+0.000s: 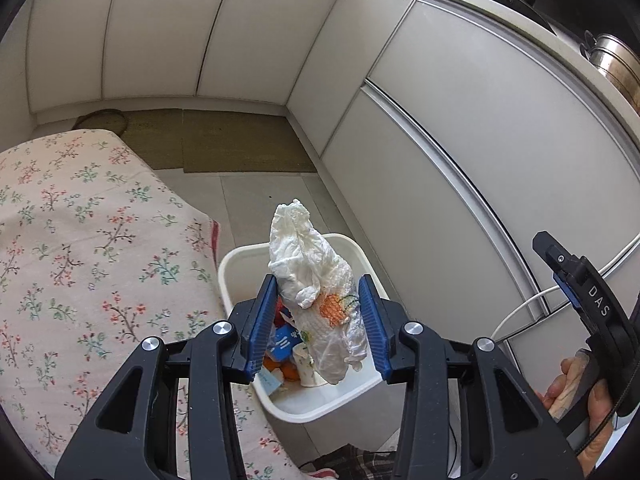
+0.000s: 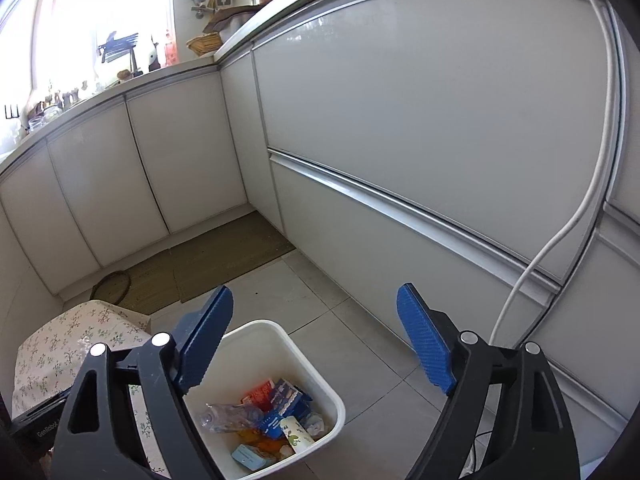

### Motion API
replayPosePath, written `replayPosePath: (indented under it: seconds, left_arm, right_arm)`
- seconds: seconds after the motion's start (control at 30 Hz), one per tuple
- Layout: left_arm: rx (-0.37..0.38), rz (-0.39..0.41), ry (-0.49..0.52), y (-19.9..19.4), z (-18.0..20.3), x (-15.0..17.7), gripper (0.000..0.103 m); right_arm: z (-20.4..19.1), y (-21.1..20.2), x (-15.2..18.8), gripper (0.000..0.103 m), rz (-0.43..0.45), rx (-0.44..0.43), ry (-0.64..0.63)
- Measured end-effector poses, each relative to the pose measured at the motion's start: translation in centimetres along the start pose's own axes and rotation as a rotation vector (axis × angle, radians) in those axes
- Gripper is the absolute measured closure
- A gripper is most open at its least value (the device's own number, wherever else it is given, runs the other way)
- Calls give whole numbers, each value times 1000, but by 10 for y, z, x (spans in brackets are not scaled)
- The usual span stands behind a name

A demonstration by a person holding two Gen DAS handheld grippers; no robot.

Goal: Collect trash

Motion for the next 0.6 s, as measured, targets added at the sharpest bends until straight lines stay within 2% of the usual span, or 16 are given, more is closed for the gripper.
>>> replayPosePath:
  seconds: [0.07, 0.17, 0.23, 0.27, 0.3, 0.43, 0.53, 0.6]
  left_arm:
    - [9, -11, 14, 12, 13, 0, 63]
    - [24, -28, 31, 26, 30, 0, 62]
    - [22, -32, 39, 32, 35, 0, 51]
    - [13, -28, 39, 33, 37, 0, 40]
    - [8, -20, 40, 32, 38, 1, 34]
    - [-18, -8, 48, 26, 36, 0, 27]
    - [-64, 12, 61, 18, 28, 0, 25]
    - [-110, 45, 68, 8, 21, -1, 9]
  right_arm:
    - [7, 2, -3, 15, 6, 26, 16]
    - [14, 1, -3, 14, 10, 46, 33]
    - [14, 2, -5, 12, 13, 60, 38]
    - [15, 1, -5, 11, 17, 65, 39]
    - [15, 1, -6, 11, 19, 67, 39]
    - [15, -1, -4, 11, 19, 66, 33]
    - [11, -3, -3, 11, 20, 58, 27]
    - [7, -6, -3, 10, 25, 48, 19]
Point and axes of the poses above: each gripper's, at about its wrist camera, not at the fingertips, and y roughly the way its jaws point, z to its right, x to its underside, the point moved 1 cm from there along y, roughly the way its jaws point, and after that the axes turned 11 degrees about z, right-handed, at the moved point
